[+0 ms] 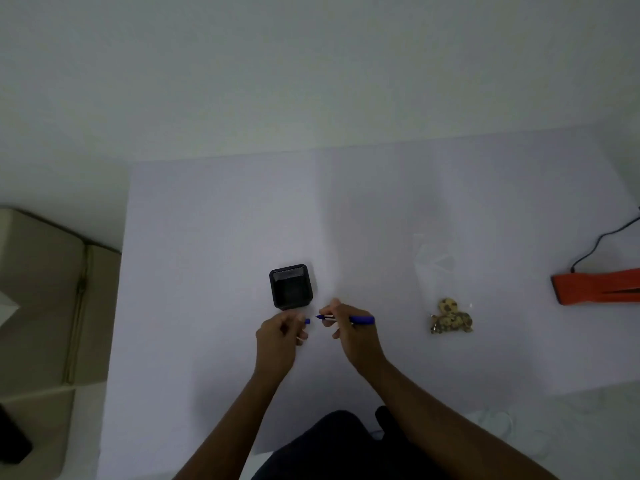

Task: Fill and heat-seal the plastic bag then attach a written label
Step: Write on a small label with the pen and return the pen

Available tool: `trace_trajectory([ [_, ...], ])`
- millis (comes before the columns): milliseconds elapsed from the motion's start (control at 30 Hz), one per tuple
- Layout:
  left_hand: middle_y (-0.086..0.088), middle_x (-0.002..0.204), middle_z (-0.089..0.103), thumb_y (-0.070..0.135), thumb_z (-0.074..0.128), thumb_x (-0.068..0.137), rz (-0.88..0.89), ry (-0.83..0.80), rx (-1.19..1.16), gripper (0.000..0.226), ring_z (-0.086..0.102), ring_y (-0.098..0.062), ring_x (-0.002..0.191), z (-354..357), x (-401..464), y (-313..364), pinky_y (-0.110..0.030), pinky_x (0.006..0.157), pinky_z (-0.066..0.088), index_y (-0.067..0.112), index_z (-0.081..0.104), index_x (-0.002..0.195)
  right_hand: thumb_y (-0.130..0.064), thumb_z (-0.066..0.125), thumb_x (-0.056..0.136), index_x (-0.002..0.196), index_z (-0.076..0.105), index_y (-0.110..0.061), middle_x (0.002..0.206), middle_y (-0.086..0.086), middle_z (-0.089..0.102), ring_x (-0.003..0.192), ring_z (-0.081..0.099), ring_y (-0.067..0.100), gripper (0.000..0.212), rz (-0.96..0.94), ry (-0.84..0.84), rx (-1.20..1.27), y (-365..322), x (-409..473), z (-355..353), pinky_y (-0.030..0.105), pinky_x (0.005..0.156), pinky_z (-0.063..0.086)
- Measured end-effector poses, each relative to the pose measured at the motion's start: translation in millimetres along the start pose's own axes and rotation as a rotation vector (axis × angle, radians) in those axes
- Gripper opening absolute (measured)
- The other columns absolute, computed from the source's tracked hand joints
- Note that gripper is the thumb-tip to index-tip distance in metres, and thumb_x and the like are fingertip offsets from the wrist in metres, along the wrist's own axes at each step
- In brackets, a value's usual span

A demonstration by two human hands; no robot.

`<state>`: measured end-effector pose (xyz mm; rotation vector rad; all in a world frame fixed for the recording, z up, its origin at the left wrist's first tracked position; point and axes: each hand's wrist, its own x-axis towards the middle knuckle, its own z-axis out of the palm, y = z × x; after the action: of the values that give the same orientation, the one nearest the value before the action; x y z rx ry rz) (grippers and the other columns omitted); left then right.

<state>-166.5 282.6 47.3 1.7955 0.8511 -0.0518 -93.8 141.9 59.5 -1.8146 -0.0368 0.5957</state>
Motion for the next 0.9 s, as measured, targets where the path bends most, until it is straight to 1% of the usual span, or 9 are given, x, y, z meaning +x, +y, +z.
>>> trace_trajectory([
  [33, -0.002, 0.073, 0.07, 0.015, 0.055, 0.098, -0.023, 0.018, -0.086, 0.018, 0.065, -0.012, 0.063, -6, -5, 13, -0.018, 0.061, 0.054, 0.013, 0.072, 0.092, -0.046, 0.046, 0.099, 0.087, 0.077, -0.019, 0.078, 0.006, 0.075, 0.068, 0.068, 0.022, 0.043, 0.02, -0.005, 0.054, -16, -3, -1, 0.028, 0.058, 0.054],
  [100, -0.005, 0.074, 0.071, 0.02, 0.052, 0.099, -0.048, 0.034, -0.224, 0.021, 0.064, -0.014, 0.064, -20, -15, 34, -0.021, 0.062, 0.055, 0.015, 0.072, 0.094, -0.046, 0.039, 0.102, 0.086, 0.077, -0.02, 0.078, 0.012, 0.074, 0.065, 0.062, 0.027, 0.049, 0.004, -0.024, 0.174, -46, -10, -4, 0.026, 0.052, 0.048],
  [200, -0.005, 0.073, 0.07, 0.024, 0.051, 0.099, -0.052, 0.047, -0.352, 0.024, 0.063, -0.013, 0.064, -39, -30, 61, -0.022, 0.065, 0.056, 0.016, 0.073, 0.096, -0.041, 0.037, 0.1, 0.079, 0.076, -0.021, 0.074, 0.021, 0.066, 0.062, 0.052, 0.028, 0.048, -0.077, -0.004, 0.287, -88, -24, -9, 0.024, 0.049, 0.038],
  [267, -0.006, 0.07, 0.068, 0.023, 0.051, 0.099, -0.033, 0.049, -0.423, 0.023, 0.061, -0.012, 0.062, -50, -39, 79, -0.019, 0.065, 0.056, 0.016, 0.073, 0.097, -0.04, 0.038, 0.099, 0.075, 0.074, -0.022, 0.07, 0.019, 0.064, 0.062, 0.052, 0.027, 0.047, -0.125, 0.01, 0.305, -110, -30, -10, 0.024, 0.05, 0.038],
  [367, -0.005, 0.068, 0.066, 0.021, 0.051, 0.099, -0.003, 0.038, -0.49, 0.023, 0.059, -0.01, 0.059, -61, -48, 99, -0.017, 0.063, 0.054, 0.015, 0.073, 0.097, -0.04, 0.039, 0.098, 0.073, 0.071, -0.02, 0.064, 0.013, 0.063, 0.058, 0.051, 0.024, 0.045, -0.172, 0.032, 0.299, -130, -33, -9, 0.022, 0.049, 0.038],
  [500, -0.005, 0.071, 0.068, 0.021, 0.051, 0.099, -0.003, 0.045, -0.515, 0.023, 0.06, -0.013, 0.062, -69, -51, 111, -0.019, 0.064, 0.055, 0.013, 0.073, 0.1, -0.045, 0.038, 0.1, 0.071, 0.071, -0.024, 0.071, 0.017, 0.065, 0.061, 0.055, 0.024, 0.049, -0.182, 0.062, 0.286, -140, -35, -5, 0.023, 0.051, 0.041],
  [567, -0.004, 0.071, 0.068, 0.02, 0.052, 0.099, 0.0, 0.049, -0.518, 0.022, 0.06, -0.013, 0.061, -70, -51, 114, -0.02, 0.065, 0.055, 0.012, 0.073, 0.1, -0.048, 0.038, 0.099, 0.073, 0.07, -0.019, 0.071, 0.015, 0.066, 0.061, 0.058, 0.019, 0.05, -0.18, 0.06, 0.28, -142, -36, -2, 0.021, 0.051, 0.043],
  [667, -0.003, 0.071, 0.069, 0.019, 0.053, 0.098, 0.02, 0.05, -0.503, 0.022, 0.06, -0.012, 0.059, -70, -52, 116, -0.022, 0.065, 0.057, 0.012, 0.073, 0.1, -0.045, 0.037, 0.102, 0.077, 0.068, -0.008, 0.069, 0.005, 0.068, 0.06, 0.06, 0.012, 0.053, -0.174, 0.056, 0.266, -141, -36, 1, 0.019, 0.051, 0.043],
  [900, -0.005, 0.072, 0.07, 0.018, 0.053, 0.098, 0.022, 0.068, -0.49, 0.02, 0.06, -0.012, 0.059, -68, -54, 117, -0.021, 0.065, 0.057, 0.014, 0.073, 0.098, -0.04, 0.036, 0.097, 0.075, 0.067, -0.007, 0.063, 0.004, 0.065, 0.056, 0.056, 0.01, 0.05, -0.204, 0.089, 0.288, -147, -39, -2, 0.018, 0.05, 0.043],
])
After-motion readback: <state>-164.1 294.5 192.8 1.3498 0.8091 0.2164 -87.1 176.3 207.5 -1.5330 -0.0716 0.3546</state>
